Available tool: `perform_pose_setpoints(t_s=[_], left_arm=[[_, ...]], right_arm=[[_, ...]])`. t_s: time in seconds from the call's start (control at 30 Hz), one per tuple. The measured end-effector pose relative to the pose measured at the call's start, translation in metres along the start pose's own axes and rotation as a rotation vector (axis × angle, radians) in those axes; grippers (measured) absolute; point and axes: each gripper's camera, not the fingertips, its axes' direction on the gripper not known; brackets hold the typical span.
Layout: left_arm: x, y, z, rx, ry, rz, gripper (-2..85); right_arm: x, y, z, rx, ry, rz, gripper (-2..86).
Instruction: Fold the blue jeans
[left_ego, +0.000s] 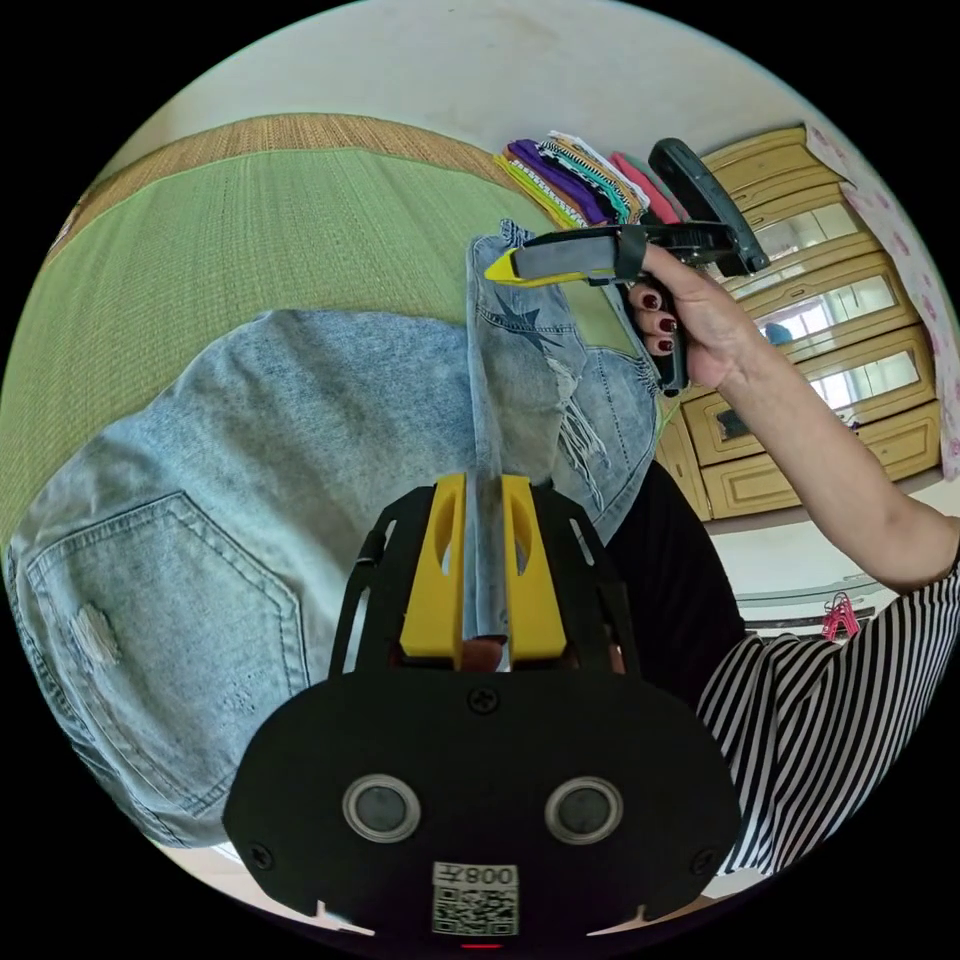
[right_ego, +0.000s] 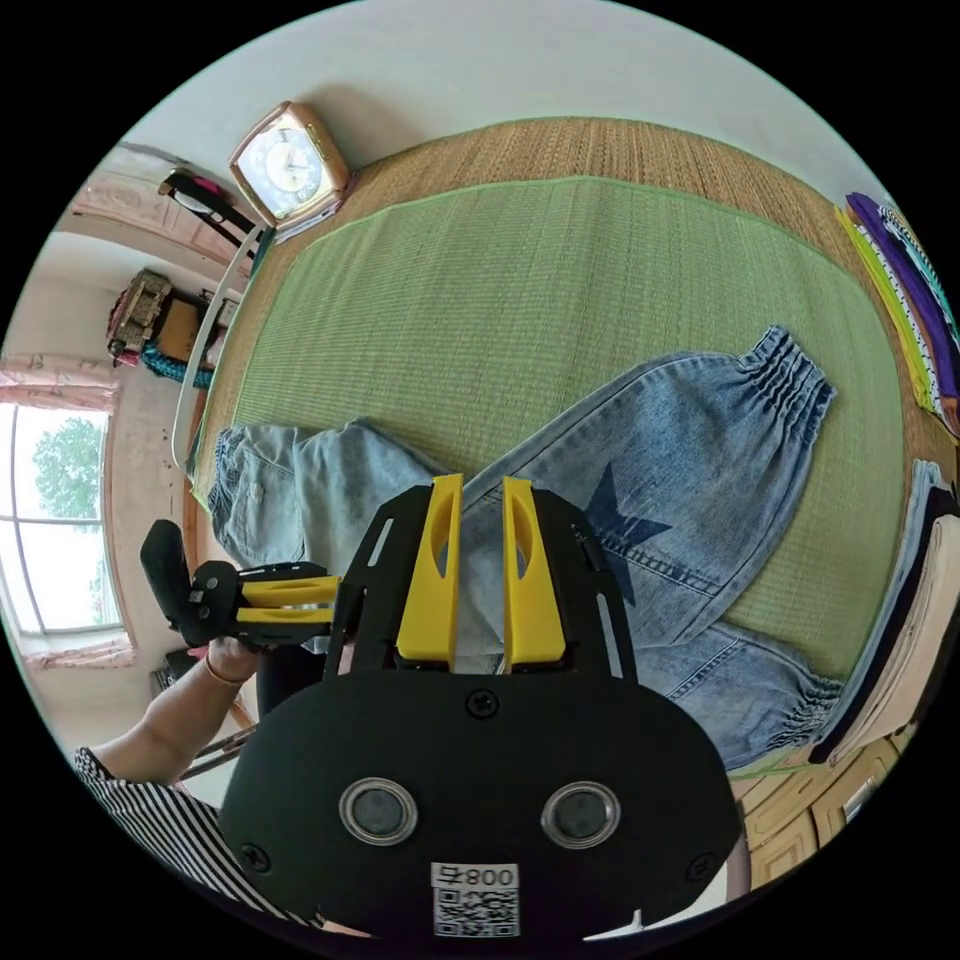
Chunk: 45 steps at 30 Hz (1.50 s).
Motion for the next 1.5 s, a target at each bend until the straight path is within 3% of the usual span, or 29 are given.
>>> perform_pose_setpoints(t_s=[0.47, 0.6, 0.87, 1.23, 1.5], left_arm=[[0.016, -0.035, 0.062, -0.002, 0.028, 0.043, 1.4], [0.029, -0.046, 0.078, -0.011, 0.008, 0.076, 1.2], [0.056, -0.062, 0.097, 0.001, 0.014, 0.138, 1.1], [0.118, -0.079, 0.148, -0.13, -0.012, 0.33, 1.0], [0.14, -0.093, 0.202, -0.29, -0.081, 0.376, 1.0]], right_arm=[[0.044, -0.032, 0.014, -0.143, 0.048, 0.12, 6.6], [0.048, -0.029, 0.01, -0.172, 0.047, 0.067, 2.4], [0.067, -0.001, -0.035, -0.091, -0.015, 0.005, 0.3], [0.119, 0.141, -0.123, 0.078, -0.105, -0.046, 0.1], [0.151, 0.251, -0.109, 0.091, -0.094, 0.04, 0.1]])
